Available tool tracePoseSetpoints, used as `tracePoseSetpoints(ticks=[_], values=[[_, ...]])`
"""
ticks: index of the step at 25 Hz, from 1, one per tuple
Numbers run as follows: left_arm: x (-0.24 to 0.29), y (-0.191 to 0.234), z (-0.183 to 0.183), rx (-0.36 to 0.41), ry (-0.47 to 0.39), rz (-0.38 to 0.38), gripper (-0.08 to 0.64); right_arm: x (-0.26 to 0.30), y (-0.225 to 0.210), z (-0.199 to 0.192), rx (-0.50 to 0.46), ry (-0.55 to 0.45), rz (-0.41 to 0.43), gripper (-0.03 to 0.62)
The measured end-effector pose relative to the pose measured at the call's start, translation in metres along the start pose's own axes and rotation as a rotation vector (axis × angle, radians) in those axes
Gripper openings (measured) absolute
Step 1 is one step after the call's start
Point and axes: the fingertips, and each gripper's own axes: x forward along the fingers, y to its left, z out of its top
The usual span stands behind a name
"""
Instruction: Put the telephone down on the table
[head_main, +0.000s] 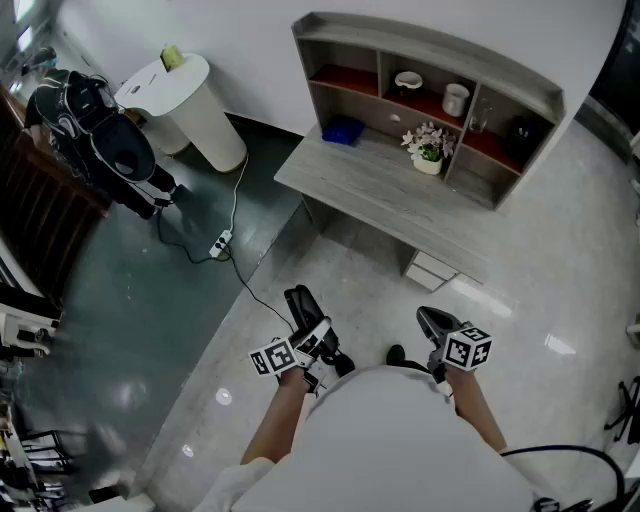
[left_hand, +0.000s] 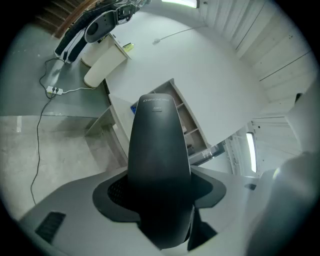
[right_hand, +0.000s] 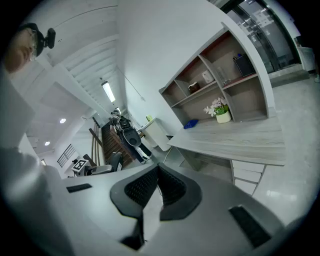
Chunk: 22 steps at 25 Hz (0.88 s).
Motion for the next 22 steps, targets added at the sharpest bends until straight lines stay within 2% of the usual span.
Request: tracePoseSetpoints(ticks=[10,18,22], values=[[0.012,-0.003,-0.006,0.002,-0.004,0.016,0.293,0.001,-0.017,0.009,-0.012,0.02,0.015,0.017],[0.023,-0.009,-0.014,-0.003,-0.019,0.036,0.293,0.0,-0.029,0.016,-0.005,0.036,0.065,0.018],[0.031,-0.017,-0.015,0.015,-0.037,0.046,0.293,-0.003,-0.041,0.016,-0.036,0.082,0.076,0.018]])
